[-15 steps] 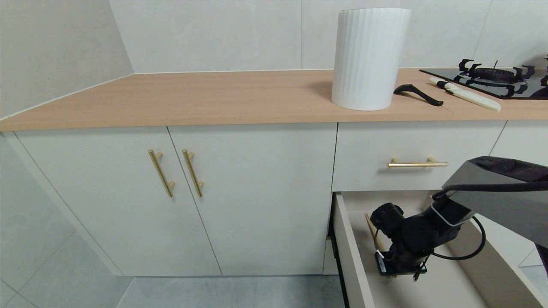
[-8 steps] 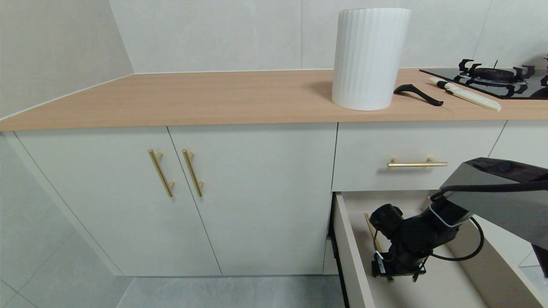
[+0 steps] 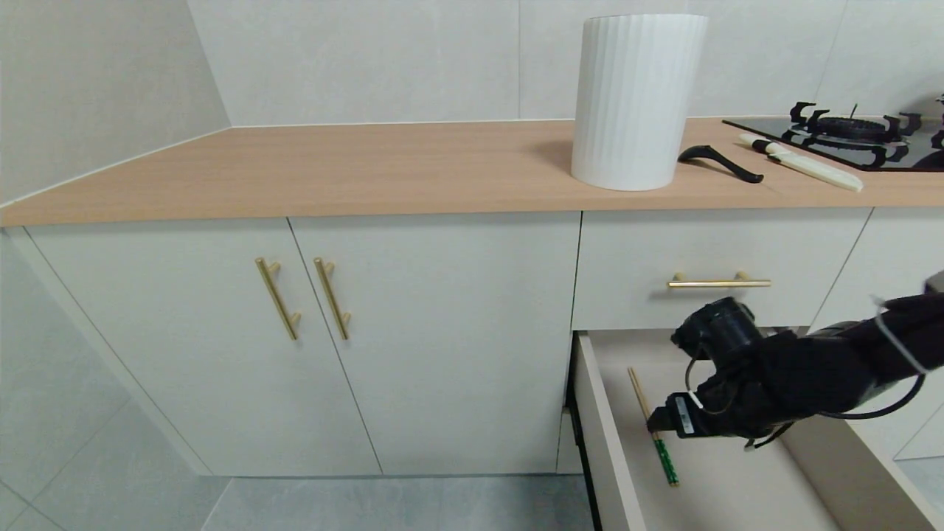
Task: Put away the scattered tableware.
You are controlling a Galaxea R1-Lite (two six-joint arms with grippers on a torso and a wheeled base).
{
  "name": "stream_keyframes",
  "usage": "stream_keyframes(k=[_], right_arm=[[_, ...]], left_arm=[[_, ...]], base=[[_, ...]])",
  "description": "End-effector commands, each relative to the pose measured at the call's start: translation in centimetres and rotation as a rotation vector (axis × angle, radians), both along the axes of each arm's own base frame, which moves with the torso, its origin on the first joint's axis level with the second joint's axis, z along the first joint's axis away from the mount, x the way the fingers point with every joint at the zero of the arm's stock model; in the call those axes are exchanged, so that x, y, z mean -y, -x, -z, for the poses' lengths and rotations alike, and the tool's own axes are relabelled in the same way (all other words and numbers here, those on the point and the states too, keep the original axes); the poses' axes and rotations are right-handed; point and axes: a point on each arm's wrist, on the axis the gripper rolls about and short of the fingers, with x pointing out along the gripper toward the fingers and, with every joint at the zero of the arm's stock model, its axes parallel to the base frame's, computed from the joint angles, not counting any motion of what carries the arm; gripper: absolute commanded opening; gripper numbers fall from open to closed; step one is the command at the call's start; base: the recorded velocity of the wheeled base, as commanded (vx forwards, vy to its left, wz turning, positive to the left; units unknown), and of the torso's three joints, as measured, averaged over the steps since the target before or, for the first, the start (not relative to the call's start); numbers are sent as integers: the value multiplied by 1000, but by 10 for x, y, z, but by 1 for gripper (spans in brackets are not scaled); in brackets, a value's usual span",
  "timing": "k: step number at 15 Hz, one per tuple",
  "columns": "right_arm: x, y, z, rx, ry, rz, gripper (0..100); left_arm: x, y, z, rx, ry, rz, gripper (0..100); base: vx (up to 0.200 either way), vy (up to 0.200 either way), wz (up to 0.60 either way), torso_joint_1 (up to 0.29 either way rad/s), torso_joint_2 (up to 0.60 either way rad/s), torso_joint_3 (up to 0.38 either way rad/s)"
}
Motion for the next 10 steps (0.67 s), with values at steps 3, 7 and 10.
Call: stream_keyframes(k=[3, 7, 10], right_arm=[[43, 40, -79, 246, -11, -7, 100], [61, 53, -99, 319, -15, -18, 100], [62, 62, -106, 350, -19, -34, 100]], left_arm=[[0, 0, 0, 0, 0, -1, 100], [0, 0, 0, 0, 0, -1, 100], [0, 0, 0, 0, 0, -1, 100]], base=[[0, 0, 0, 0, 0, 0], [0, 0, 0, 0, 0, 0], [0, 0, 0, 10, -199, -273]])
